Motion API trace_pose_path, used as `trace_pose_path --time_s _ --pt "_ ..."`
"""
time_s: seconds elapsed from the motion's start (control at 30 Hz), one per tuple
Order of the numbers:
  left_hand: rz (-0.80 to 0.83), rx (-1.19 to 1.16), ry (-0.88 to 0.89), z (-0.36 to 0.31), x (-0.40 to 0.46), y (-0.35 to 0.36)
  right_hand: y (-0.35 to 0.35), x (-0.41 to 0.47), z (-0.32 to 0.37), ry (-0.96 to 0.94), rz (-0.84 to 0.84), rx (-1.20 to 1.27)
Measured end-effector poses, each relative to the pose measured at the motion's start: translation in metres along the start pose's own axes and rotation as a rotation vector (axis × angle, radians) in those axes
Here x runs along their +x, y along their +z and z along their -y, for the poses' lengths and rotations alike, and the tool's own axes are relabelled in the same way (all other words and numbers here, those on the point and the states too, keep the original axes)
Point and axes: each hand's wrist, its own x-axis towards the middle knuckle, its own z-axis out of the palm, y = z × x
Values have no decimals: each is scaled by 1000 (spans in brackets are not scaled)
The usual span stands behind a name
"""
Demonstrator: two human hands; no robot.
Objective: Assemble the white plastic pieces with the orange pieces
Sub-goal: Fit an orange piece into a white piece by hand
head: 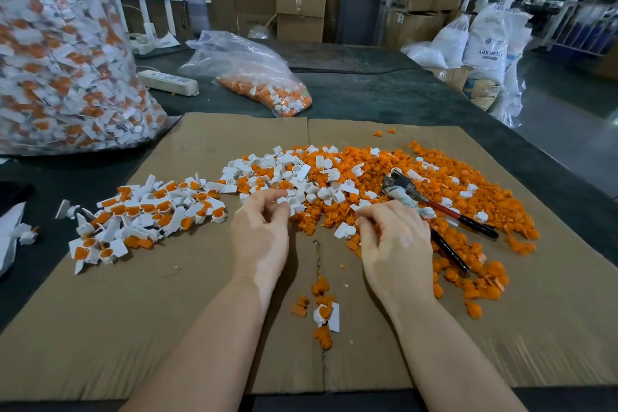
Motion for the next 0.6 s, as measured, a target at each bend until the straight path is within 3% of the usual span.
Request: trace_pose_path --time_s 0.37,0.6 --pt "43 74 17 2 1 3 -2 -1 1 2 -41 -122" --pt "173 161 104 2 -1 3 0 -5 4 -60 131 -318"
